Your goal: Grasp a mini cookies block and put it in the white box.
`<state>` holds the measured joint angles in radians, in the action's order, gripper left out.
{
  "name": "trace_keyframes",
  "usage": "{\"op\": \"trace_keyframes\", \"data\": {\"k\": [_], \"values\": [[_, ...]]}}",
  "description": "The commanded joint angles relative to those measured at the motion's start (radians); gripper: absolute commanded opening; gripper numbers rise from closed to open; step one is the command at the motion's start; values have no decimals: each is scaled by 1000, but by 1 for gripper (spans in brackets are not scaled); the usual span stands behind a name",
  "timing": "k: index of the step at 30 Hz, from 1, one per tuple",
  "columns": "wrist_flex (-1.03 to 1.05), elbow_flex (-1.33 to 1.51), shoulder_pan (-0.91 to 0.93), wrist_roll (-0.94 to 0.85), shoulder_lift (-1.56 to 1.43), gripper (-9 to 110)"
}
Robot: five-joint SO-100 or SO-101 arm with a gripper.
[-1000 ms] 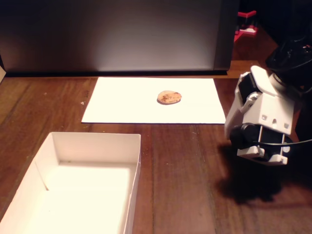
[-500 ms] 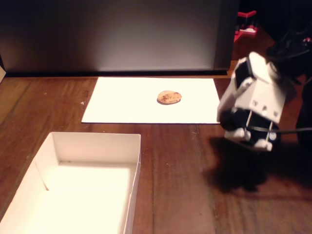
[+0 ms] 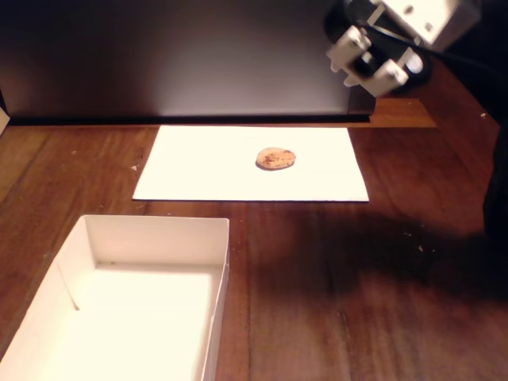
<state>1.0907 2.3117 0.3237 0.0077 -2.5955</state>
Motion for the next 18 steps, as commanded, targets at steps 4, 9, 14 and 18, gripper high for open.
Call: {"op": "trace_keyframes", "data": {"k": [4, 9, 14, 18], "values": [[100, -313, 94, 71, 270, 6], [169, -451, 147, 95, 483, 7], [204, -537, 172, 106, 658, 9], [212, -578, 176, 109, 767, 12]]}}
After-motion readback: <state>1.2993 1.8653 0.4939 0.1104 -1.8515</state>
